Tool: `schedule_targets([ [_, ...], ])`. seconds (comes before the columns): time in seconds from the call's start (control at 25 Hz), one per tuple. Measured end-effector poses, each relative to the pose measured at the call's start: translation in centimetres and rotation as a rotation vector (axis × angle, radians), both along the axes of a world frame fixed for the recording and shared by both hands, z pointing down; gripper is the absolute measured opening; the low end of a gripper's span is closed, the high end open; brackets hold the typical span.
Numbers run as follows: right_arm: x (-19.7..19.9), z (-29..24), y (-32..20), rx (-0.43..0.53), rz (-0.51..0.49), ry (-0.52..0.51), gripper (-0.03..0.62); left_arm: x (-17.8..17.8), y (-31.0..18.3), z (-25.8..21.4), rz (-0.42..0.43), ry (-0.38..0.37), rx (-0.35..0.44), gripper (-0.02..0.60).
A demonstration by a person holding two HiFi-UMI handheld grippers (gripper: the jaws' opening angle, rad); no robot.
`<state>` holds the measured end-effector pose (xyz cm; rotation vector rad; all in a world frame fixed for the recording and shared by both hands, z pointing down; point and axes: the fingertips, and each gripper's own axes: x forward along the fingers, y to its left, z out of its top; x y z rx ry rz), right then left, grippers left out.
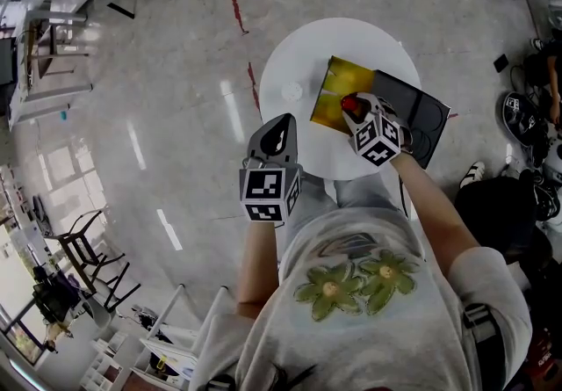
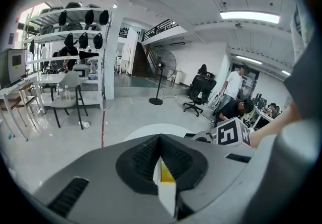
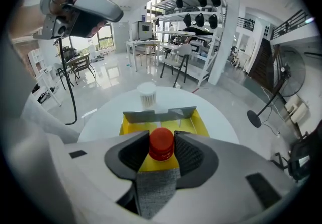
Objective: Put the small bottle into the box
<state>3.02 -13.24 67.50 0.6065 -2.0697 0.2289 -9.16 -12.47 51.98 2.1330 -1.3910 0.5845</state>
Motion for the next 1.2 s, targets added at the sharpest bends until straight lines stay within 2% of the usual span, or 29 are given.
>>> schedule_targets([
  [0.24, 0.2, -0.6, -0.2, 0.007, 0.015, -0.006, 0.173, 0.2, 0.3, -0.1, 0.013, 0.005, 0.006, 0.003],
  [0.44, 0.2, -3.5, -0.5, 0.042, 0.053, -0.053, 0.179, 0.7, 0.5, -1.1, 0.034, 0.009, 0.027, 0.003],
  [0.88, 1.6, -13.4, -0.4, 0.219, 0.2, -0.205, 0.164, 2.8, 0.9, -4.2, 0.105, 0.032, 0.103, 0.003],
  [1.16, 2.9, -19.9, 0.1, 0.369, 0.307, -0.294, 0.006, 4.2, 1.2, -6.9, 0.153, 0.05, 0.163, 0.003],
  [1.2, 3.1, -20.4, 0.3, 0.38, 0.32, -0.301, 0.006, 4.4, 1.4, -7.2, 0.158, 0.055, 0.169, 0.003],
])
